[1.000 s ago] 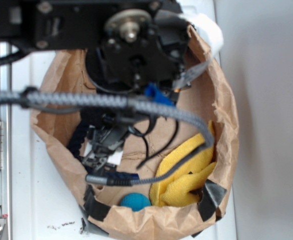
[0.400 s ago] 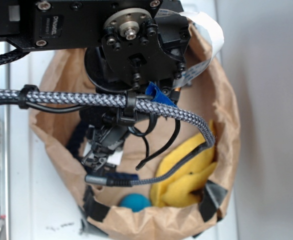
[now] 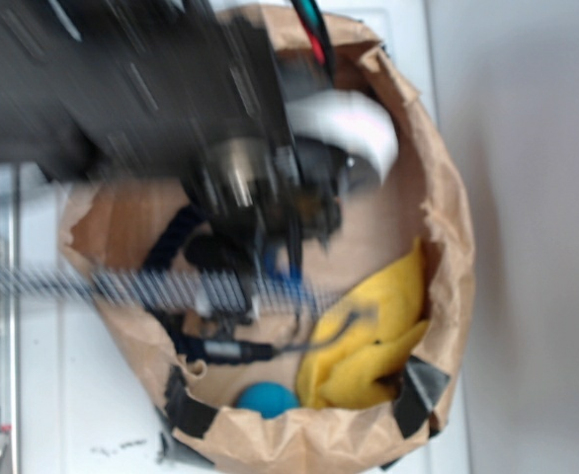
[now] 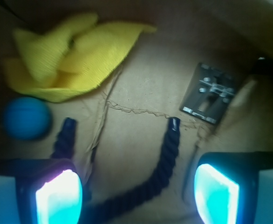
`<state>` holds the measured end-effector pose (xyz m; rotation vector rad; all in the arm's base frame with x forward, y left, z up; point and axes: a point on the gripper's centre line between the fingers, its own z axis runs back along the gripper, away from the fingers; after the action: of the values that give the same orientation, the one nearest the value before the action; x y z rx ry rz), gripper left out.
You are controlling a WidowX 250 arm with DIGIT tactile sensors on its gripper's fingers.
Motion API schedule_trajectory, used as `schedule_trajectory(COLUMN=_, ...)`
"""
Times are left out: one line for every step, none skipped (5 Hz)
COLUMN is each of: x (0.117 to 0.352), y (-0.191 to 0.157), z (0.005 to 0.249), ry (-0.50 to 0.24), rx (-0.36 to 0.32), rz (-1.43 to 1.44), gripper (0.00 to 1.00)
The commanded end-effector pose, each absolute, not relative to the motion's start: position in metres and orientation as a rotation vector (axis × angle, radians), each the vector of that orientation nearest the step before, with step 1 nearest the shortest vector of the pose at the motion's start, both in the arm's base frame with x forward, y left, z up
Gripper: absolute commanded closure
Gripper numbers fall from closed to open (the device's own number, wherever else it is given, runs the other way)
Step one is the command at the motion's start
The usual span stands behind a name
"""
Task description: Grab the blue rope.
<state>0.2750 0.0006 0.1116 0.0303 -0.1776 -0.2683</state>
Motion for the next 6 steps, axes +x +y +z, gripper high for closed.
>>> schedule_trajectory(x=0.284, y=-0.023, z=0.089, ry=-0.218, rx=0.085, rz=-0.335, gripper=0.00)
schedule_trajectory(x=0.281, y=-0.030, z=0.075, ry=-0.221, rx=0.102, rz=-0.376, gripper=0.00)
schedule_trajectory(x=0.281, y=-0.022, z=0.069, ry=-0.178, rx=0.043, rz=-0.394, gripper=0.00)
schedule_trajectory(x=0.275, y=-0.020, z=0.067, ry=-0.138, rx=-0.014, rz=-0.421, gripper=0.00)
schedule_trajectory(x=0.263, y=-0.026, z=0.067, ry=-0.146, rx=-0.029, rz=-0.445, gripper=0.00)
schedule_trajectory(x=0.259, y=-0.030, z=0.060, ry=-0.146, rx=-0.031, rz=-0.451, gripper=0.00)
